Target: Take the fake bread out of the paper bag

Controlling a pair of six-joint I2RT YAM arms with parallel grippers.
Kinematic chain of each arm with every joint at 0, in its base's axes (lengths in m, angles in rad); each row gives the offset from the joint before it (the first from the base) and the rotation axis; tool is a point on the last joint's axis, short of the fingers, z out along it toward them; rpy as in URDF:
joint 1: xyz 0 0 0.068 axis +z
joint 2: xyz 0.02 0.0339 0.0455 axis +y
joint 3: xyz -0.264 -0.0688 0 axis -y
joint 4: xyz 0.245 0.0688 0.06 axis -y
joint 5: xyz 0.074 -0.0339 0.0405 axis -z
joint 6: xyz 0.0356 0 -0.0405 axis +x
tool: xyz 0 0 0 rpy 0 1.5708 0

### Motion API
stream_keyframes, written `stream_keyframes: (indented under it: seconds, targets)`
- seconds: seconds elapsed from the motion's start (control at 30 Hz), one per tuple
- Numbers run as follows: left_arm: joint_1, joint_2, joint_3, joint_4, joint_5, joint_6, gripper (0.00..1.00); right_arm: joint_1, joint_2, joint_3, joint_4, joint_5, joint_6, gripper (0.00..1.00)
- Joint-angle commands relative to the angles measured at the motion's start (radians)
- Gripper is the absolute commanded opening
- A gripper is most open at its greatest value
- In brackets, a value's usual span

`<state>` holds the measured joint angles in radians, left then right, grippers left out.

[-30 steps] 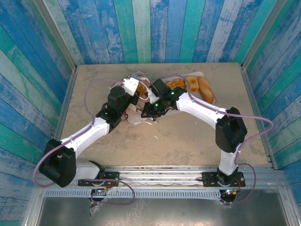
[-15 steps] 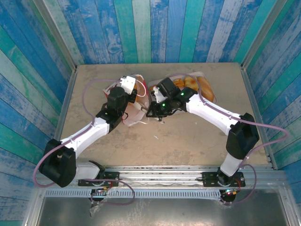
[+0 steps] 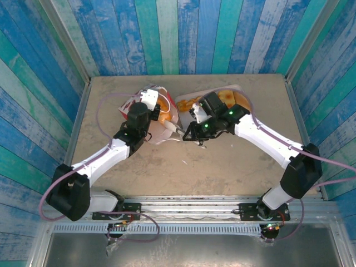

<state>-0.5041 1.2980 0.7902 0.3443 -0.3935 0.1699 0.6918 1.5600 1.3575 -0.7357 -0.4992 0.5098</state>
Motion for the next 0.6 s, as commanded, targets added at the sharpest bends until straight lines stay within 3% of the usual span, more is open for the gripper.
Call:
stream_keyframes:
  seconds: [0.0,0.57]
  targets:
    - [-0.001,0.048,0.035,0.015,-0.060,-0.026,0.00,-0.009,-0.045,-0.029,-0.033,-0.063,-0.041,0.01]
    - [0.002,0.099,0.079,-0.020,-0.092,-0.072,0.00,-0.051,-0.238,-0.198,0.063,0.013,0.008,0.01]
